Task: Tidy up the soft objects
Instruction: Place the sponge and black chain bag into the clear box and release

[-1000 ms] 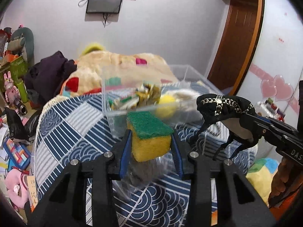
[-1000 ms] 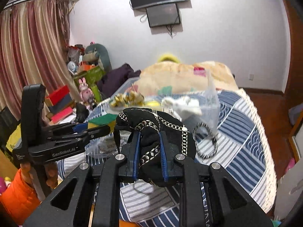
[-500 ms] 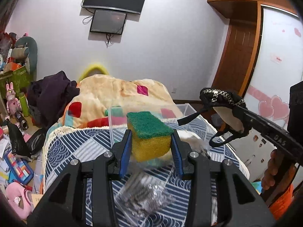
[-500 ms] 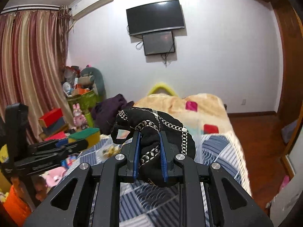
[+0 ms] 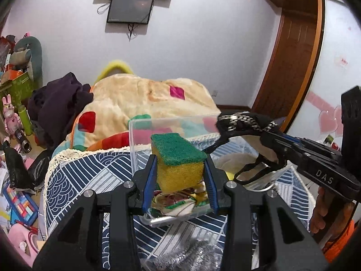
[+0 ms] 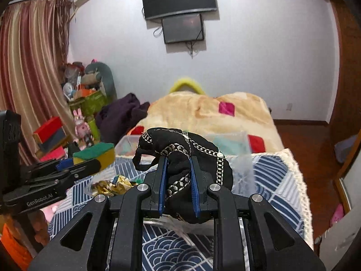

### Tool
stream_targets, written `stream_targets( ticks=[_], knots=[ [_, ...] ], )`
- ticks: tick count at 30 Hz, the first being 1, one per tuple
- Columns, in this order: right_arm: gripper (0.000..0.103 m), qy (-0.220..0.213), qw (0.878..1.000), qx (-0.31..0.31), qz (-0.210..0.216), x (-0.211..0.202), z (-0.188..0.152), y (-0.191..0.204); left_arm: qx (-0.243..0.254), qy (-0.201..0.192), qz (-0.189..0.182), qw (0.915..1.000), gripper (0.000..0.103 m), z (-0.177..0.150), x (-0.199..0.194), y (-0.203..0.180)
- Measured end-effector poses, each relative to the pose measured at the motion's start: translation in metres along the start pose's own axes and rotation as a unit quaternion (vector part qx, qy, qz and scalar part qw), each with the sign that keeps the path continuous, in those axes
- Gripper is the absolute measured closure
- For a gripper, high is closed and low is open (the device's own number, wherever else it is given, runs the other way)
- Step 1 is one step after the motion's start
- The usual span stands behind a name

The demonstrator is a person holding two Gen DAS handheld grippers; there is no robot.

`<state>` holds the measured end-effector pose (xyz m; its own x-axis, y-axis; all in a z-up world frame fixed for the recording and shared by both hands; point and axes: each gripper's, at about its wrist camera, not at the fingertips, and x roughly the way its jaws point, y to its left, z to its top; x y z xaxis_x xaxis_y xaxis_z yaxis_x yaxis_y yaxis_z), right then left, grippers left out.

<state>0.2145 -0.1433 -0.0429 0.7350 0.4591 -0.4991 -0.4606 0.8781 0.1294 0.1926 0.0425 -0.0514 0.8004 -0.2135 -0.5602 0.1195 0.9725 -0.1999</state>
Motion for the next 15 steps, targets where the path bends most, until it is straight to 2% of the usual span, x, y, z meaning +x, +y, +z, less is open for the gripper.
stream_targets(
  ticks=[7,15],
  knots=[
    [0.086,0.049,0.999,-0.014,0.005,0.031,-0.010,0.005,-0.005,0.034,0.003,0.9994,0.064,-0.003,0.035,0.003],
    [0.082,0.073,0.997,-0.023,0.003,0.035,-0.014,0.002,-0.003,0.063,0.003,0.9980,0.061,-0.009,0.047,0.003]
  ],
)
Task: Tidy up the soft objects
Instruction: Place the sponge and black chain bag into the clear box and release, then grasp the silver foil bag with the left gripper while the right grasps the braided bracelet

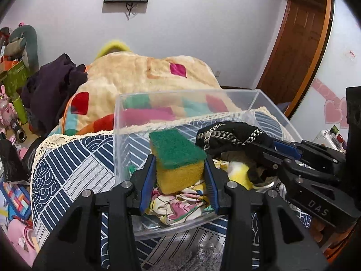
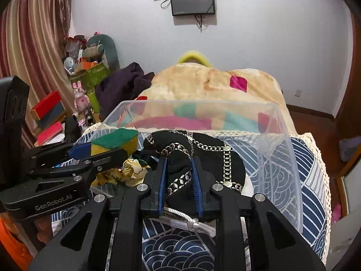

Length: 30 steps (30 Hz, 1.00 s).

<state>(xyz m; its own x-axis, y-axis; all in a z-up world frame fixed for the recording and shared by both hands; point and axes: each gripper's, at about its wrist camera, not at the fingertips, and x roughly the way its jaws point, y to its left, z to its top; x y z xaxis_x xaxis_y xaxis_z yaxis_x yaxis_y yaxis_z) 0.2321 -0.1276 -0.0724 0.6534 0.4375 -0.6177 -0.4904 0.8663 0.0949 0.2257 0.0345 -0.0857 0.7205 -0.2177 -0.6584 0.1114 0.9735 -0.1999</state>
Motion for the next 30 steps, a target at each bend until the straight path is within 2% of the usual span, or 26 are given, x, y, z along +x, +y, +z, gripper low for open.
stream_targets(
  ticks=[6,14,18,22,25,30],
  knots=[
    [0.069,-0.007,1.000,-0.002,0.003,-0.013,0.001,-0.001,0.011,-0.008,0.005,0.9999,0.050,-0.001,-0.012,-0.006],
    [0.048,-0.050,0.999,0.008,-0.005,-0.052,-0.001,-0.009,0.004,-0.050,-0.003,0.9988,0.036,-0.002,-0.050,-0.011],
    [0.043,-0.066,0.998,0.011,-0.011,-0.068,-0.002,-0.013,0.009,-0.069,0.004,0.9976,0.024,-0.007,-0.071,-0.014],
    [0.030,-0.083,0.996,0.007,-0.031,-0.082,-0.007,-0.016,0.016,-0.079,0.020,0.9966,0.004,-0.018,-0.087,-0.016],
    [0.030,-0.079,0.996,0.008,-0.042,-0.085,-0.013,-0.021,0.016,-0.072,0.025,0.9970,0.003,-0.029,-0.092,-0.014],
    [0.029,-0.047,0.997,0.016,-0.059,-0.079,-0.034,-0.034,0.015,-0.034,0.022,0.9991,0.003,-0.051,-0.083,-0.011]
  ],
)
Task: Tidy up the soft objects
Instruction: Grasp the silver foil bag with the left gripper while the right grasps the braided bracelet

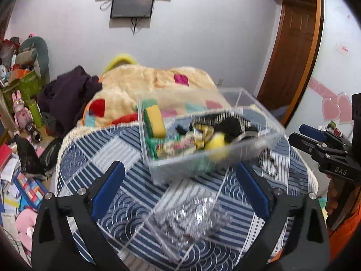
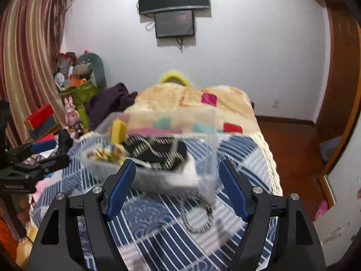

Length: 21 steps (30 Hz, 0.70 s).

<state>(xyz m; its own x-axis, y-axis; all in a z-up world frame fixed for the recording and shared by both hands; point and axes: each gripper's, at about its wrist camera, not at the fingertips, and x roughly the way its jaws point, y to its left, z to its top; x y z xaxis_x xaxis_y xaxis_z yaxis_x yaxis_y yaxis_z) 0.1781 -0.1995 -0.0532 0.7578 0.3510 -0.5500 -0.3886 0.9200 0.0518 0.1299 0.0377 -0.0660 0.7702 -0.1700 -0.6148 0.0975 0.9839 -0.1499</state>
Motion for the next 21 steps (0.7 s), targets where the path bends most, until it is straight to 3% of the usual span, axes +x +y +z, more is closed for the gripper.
stream_targets(
  ticks=[10,15,20,21],
  knots=[
    [0.029,0.094,0.995,0.013,-0.010,0.037,-0.048,-0.021,-0.005,0.080,-0.012,0.9967,0.003,-0.042,0.028,-0.004],
    [0.032,0.110,0.994,0.010,-0.005,0.045,-0.061,-0.021,-0.009,0.111,-0.022,0.9935,0.003,-0.051,0.040,-0.008],
    [0.056,0.099,0.995,-0.010,-0.018,0.042,-0.065,-0.012,-0.013,0.117,-0.021,0.9929,0.003,-0.056,0.050,-0.015],
    [0.065,0.098,0.995,-0.011,-0.019,0.041,-0.065,-0.012,-0.013,0.115,-0.022,0.9930,0.003,-0.056,0.051,-0.017]
  ],
)
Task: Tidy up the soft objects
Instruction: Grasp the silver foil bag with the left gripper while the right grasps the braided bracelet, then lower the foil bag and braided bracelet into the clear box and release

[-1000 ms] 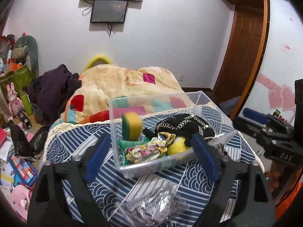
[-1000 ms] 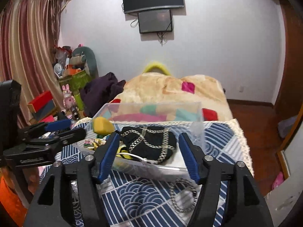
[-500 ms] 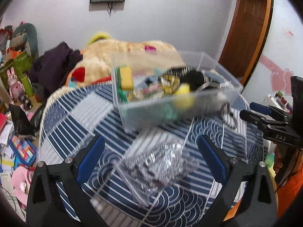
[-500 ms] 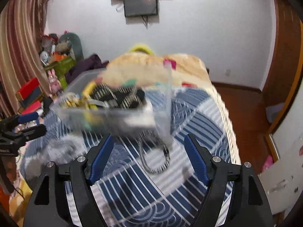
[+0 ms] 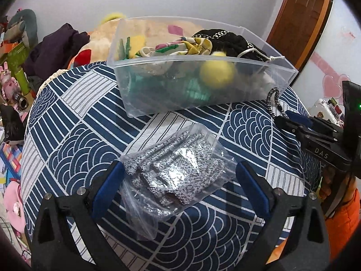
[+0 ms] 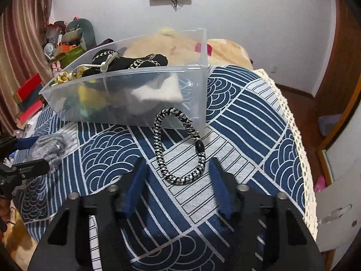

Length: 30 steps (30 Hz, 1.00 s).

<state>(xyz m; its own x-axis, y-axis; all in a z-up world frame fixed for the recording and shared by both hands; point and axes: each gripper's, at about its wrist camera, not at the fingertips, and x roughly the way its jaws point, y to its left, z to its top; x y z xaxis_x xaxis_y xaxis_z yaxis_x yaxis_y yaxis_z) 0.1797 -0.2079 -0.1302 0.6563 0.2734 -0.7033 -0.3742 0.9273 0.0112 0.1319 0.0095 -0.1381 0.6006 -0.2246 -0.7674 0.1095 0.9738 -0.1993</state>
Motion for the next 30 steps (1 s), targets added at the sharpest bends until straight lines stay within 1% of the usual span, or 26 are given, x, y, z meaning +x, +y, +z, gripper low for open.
stream_targets(
  ticks=[1,2,3,4,6,8,10,11,13,15,19,24,26,30],
  knots=[
    [0.073,0.000,1.000,0.002,0.003,-0.001,0.000,-0.001,0.000,-0.003,-0.002,1.0000,0.003,0.000,0.000,-0.001],
    [0.076,-0.001,1.000,0.007,0.009,-0.003,0.000,-0.004,-0.001,-0.007,-0.006,1.0000,0.003,-0.001,-0.001,-0.002],
    [0.081,-0.002,1.000,0.011,0.012,-0.002,0.000,-0.007,-0.001,-0.011,-0.008,0.9999,0.006,-0.001,-0.002,-0.003],
    [0.085,-0.003,1.000,0.014,0.016,-0.004,-0.001,-0.009,0.000,-0.014,-0.010,0.9999,0.015,-0.002,-0.003,-0.003],
    [0.088,-0.006,1.000,0.018,0.020,-0.005,-0.004,-0.012,0.005,-0.015,-0.015,0.9998,0.024,-0.002,-0.004,-0.006],
    [0.090,-0.010,0.999,0.020,0.027,-0.009,-0.007,-0.013,0.004,-0.021,-0.021,0.9996,0.030,-0.002,-0.008,-0.006],
    [0.090,-0.014,0.999,0.019,0.031,-0.012,-0.008,-0.011,0.006,-0.025,-0.026,0.9994,0.043,-0.001,-0.013,-0.007],
    [0.090,-0.020,0.999,0.019,0.035,-0.016,-0.010,-0.010,0.006,-0.027,-0.029,0.9992,0.046,-0.002,-0.015,-0.007],
    [0.090,-0.028,0.999,0.019,0.039,-0.021,-0.007,-0.004,0.007,-0.035,-0.032,0.9989,0.055,0.000,-0.020,-0.004],
    [0.090,-0.038,0.998,0.020,0.045,-0.028,-0.004,-0.003,0.009,-0.041,-0.035,0.9985,0.060,0.001,-0.026,-0.005],
    [0.090,-0.065,0.996,0.019,0.057,-0.046,0.001,0.001,0.015,-0.063,-0.029,0.9975,0.064,0.004,-0.039,-0.009],
    [0.090,-0.096,0.993,0.007,0.062,-0.065,0.010,0.010,0.019,-0.099,-0.025,0.9946,0.064,0.017,-0.062,-0.010],
    [0.090,-0.106,0.992,0.005,0.062,-0.068,0.014,0.012,0.020,-0.109,-0.027,0.9935,0.064,0.024,-0.070,-0.010],
    [0.090,-0.124,0.990,0.002,0.061,-0.073,0.025,0.015,0.020,-0.139,-0.016,0.9900,0.064,0.040,-0.085,-0.007]
  ],
)
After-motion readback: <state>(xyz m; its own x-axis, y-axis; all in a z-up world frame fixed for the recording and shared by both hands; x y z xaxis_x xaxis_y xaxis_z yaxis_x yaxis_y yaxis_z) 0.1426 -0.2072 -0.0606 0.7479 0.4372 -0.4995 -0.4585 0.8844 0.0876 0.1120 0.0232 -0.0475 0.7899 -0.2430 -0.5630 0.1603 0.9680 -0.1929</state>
